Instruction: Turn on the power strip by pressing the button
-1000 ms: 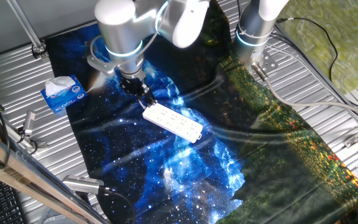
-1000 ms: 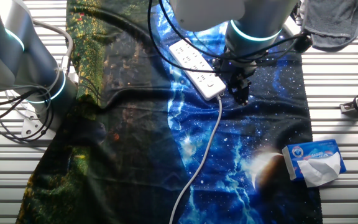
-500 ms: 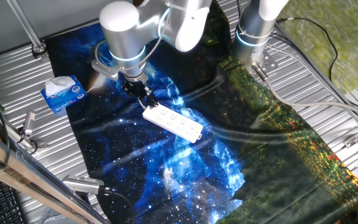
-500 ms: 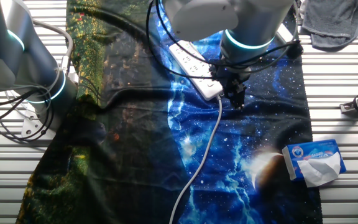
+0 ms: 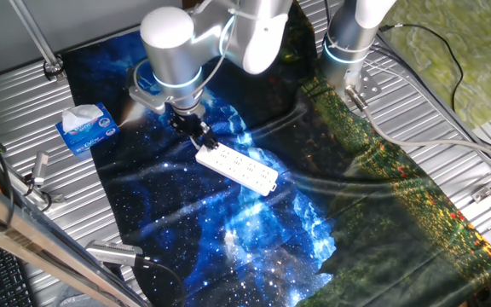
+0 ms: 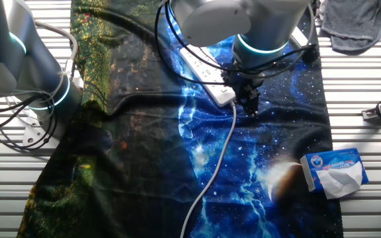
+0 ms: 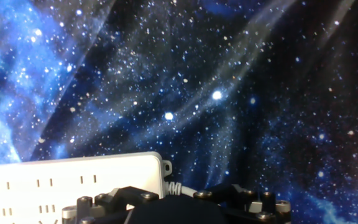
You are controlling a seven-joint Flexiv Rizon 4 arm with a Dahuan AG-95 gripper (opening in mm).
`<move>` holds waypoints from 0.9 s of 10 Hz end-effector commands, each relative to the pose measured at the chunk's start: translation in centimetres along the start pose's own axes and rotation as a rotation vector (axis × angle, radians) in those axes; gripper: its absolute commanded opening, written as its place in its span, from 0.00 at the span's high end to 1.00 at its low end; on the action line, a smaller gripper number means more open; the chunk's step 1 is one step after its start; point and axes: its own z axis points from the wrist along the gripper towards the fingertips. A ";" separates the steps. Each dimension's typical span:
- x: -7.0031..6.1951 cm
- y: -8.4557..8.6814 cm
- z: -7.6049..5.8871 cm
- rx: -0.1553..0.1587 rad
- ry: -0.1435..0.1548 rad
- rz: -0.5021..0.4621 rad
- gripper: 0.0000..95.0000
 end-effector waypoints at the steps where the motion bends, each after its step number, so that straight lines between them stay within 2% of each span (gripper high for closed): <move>1: 0.0 0.0 -0.1 0.001 0.001 -0.002 0.20; 5: 0.0 0.0 -0.1 0.003 0.003 -0.005 0.20; 6: 0.0 0.0 -0.1 0.003 0.003 -0.006 0.00; 9: 0.0 0.0 -0.1 0.004 0.003 -0.009 0.00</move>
